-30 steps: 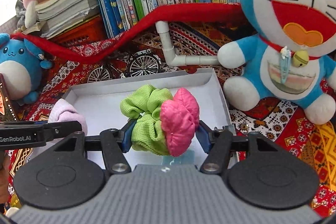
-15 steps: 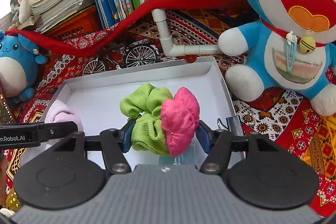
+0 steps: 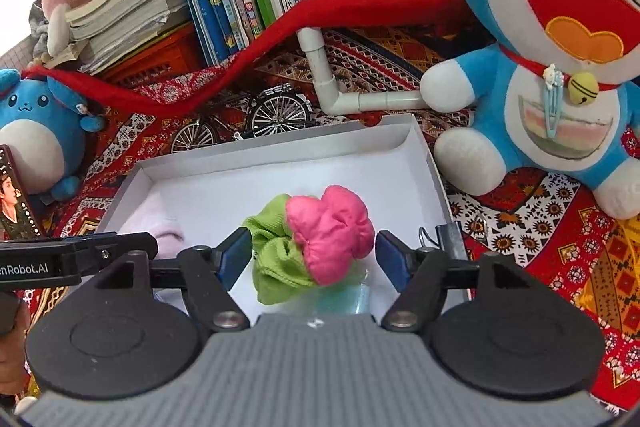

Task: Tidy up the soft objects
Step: 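Open the left tool to drop the sock while the right tool releases the scrunchies, then raise both open tools away from the box toward the table items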

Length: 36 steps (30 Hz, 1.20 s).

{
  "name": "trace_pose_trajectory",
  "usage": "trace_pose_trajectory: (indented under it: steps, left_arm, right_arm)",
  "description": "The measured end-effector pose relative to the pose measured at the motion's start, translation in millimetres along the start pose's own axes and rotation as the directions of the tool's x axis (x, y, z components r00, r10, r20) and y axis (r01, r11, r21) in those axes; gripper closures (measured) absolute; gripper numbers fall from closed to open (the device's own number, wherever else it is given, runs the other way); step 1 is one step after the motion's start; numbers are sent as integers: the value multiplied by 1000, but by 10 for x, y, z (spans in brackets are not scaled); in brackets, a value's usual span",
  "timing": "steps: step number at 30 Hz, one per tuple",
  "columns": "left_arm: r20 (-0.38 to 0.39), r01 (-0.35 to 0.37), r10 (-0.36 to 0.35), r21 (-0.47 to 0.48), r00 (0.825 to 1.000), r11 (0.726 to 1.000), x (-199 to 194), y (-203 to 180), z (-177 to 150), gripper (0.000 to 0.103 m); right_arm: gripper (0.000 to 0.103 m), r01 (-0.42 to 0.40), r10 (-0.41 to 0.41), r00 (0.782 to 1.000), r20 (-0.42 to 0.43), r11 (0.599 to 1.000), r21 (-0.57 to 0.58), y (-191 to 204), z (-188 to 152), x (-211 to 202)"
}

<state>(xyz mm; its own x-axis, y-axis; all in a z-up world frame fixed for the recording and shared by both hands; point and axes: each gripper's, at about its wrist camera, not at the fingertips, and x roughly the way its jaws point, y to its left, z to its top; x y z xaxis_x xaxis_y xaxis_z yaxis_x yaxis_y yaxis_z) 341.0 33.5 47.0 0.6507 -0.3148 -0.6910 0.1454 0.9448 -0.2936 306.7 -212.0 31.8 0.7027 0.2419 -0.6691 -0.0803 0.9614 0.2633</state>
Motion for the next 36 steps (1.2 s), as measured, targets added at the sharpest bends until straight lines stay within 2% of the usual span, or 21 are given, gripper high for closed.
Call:
trace_pose_trajectory:
  steps: [18,31,36]
  left_arm:
    - [79,22,-25,39,997,999,-567,-138,-144,26]
    - [185,57,-69,68,980,996,-1221,-147,-518,23]
    - [225,64,-81,83,971,994,-1450,-139,-713,21]
  right_arm:
    - [19,-24,33,995,98,995,-93,237,-24,-676]
    - [14,-54,93,973,209,981,-186,279,-390,-1323]
    - [13,-28,87,963,254,974,-224,257,-585,-1529]
